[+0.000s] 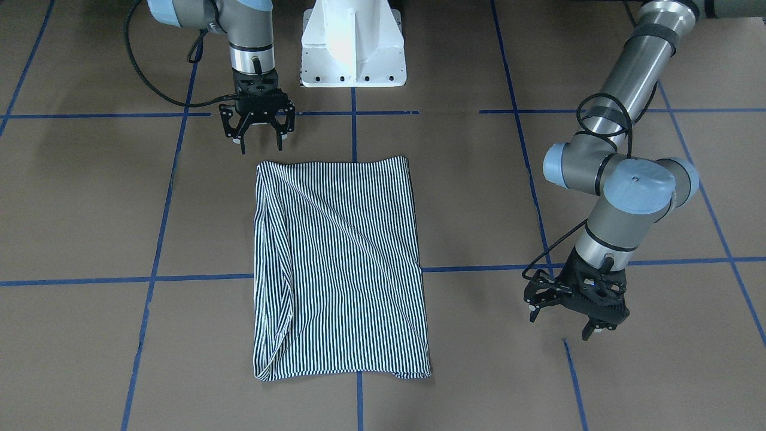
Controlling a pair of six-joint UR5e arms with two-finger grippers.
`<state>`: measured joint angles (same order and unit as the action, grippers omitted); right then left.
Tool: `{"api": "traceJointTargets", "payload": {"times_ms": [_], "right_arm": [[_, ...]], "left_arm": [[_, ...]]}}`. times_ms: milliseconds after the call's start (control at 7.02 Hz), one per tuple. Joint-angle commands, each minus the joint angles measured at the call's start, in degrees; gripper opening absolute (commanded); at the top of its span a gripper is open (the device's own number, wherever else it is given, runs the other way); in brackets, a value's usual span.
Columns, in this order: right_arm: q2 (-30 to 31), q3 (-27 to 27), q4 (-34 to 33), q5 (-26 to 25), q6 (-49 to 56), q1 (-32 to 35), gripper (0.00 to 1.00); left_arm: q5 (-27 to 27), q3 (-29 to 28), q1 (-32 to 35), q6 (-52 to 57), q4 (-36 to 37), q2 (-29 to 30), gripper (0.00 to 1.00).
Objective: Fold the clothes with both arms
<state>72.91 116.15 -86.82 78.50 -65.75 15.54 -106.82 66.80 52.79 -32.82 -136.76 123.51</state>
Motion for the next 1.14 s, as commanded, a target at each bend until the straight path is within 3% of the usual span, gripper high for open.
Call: {"api": "traceJointTargets", "payload": {"times_ms": [0, 143, 428, 570, 855, 998], "right_arm": [[2.84, 0.57, 12.76, 7.7, -6.36, 4.75, 1.0], [3.72, 0.75, 16.13, 9.03, -12.49, 5.89, 1.0], [10.63, 0.49, 32.85, 8.95, -20.35, 6.95, 1.0], [12.5, 0.49, 34.34, 8.95, -22.64, 8.27, 1.0], [12.61, 0.22, 34.0, 8.95, -24.6, 10.12, 1.0], [12.61, 0.13, 34.0, 8.95, -24.6, 10.39, 1.0]], "left_arm": [[-6.43, 7.85, -0.14, -7.9, 0.61, -3.52, 1.0], [-7.08, 14.17, -2.14, -14.58, 0.7, -6.15, 1.0], [-5.78, 26.4, -10.21, -33.26, 0.7, -11.35, 1.0], [0.76, 29.93, -16.17, -41.98, 0.96, -12.32, 0.99], [12.11, 30.58, -25.77, -59.31, 1.14, -12.24, 0.54], [13.64, 30.84, -27.29, -60.16, 3.93, -11.98, 0.53]]}}
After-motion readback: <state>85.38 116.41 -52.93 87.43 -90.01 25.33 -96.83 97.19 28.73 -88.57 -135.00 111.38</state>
